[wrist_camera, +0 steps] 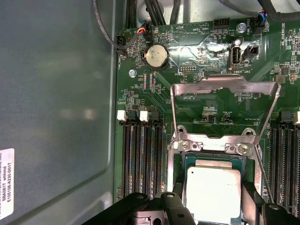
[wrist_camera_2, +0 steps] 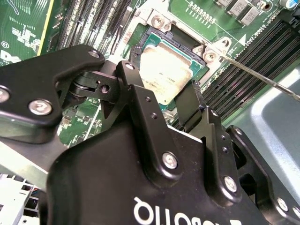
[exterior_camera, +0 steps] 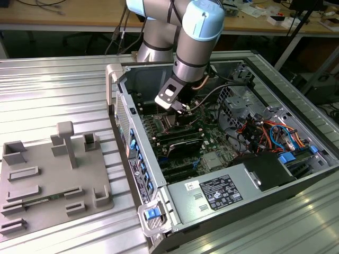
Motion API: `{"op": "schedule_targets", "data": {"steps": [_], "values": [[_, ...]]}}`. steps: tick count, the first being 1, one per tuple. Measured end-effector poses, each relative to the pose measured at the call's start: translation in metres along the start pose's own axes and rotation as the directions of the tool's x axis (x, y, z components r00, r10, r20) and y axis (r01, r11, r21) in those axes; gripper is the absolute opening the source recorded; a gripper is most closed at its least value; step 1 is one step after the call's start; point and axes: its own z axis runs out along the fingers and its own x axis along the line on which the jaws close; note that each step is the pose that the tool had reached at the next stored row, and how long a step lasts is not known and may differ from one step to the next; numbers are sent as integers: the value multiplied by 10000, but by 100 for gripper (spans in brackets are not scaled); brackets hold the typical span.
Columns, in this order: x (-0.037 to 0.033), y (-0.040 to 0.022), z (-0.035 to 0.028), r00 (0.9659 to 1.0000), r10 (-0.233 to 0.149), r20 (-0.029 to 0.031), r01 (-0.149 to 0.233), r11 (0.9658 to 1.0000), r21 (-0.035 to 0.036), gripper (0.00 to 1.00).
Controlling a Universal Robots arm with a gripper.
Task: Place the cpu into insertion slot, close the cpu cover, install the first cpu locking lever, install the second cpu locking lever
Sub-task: 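Place the cpu into insertion slot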
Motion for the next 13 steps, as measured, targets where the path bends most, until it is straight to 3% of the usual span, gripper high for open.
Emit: {"op": "schedule_targets", "data": {"steps": [13], "values": [[7,5,31,10000,-37,11,37,10000,3,55]]}}
